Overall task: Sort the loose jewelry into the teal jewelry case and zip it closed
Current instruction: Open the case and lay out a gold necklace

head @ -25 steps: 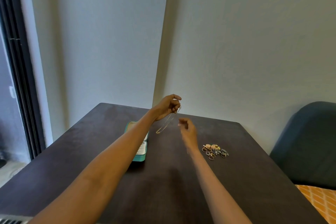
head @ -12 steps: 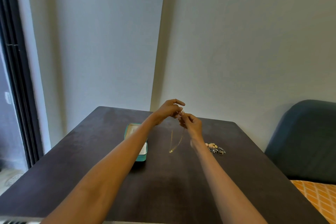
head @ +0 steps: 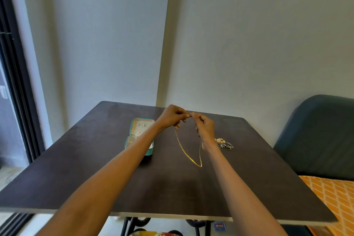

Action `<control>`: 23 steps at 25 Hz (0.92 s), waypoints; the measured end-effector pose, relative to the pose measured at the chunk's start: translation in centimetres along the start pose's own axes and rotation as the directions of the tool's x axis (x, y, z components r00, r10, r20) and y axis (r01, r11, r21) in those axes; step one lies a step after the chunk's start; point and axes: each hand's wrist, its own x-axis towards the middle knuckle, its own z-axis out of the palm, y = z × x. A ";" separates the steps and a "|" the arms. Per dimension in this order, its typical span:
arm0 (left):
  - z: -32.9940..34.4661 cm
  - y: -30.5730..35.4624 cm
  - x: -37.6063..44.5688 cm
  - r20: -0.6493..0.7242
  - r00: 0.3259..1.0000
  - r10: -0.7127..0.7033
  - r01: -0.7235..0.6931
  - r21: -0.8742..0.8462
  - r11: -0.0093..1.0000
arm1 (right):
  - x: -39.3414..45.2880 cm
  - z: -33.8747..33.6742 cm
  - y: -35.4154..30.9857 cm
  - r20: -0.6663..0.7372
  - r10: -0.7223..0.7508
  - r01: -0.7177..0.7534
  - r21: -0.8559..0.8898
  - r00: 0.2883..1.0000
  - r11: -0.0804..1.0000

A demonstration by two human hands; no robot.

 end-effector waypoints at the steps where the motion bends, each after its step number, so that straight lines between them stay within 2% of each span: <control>1: 0.4 -0.5 0.0 -0.007 1.000 -0.020 0.020 0.006 1.000 | -0.1 0.0 0.5 -0.003 0.013 -0.013 -0.016 1.000 1.000; 8: 3.8 -5.5 1.9 -0.025 0.968 -0.250 0.250 0.011 0.968 | 1.8 0.5 6.2 -0.023 0.131 -0.133 -0.197 0.991 0.971; 13: 5.6 -9.0 6.3 -0.089 0.948 -0.307 0.318 0.174 0.932 | 6.5 1.3 10.4 -0.004 0.163 -0.152 -0.386 0.987 0.910; 17: 6.6 -11.8 9.3 -0.102 0.927 -0.361 0.375 0.278 0.884 | 9.5 1.3 13.0 0.051 0.176 -0.115 -0.571 0.983 0.812; 20: 6.8 -13.1 11.0 -0.103 0.928 -0.359 0.371 0.346 0.862 | 10.9 1.5 14.0 0.067 0.153 -0.077 -0.632 0.986 0.772; 23: 6.7 -13.6 11.6 -0.067 0.951 -0.301 0.301 0.419 0.857 | 11.7 1.9 14.7 0.076 0.137 -0.053 -0.658 0.988 0.751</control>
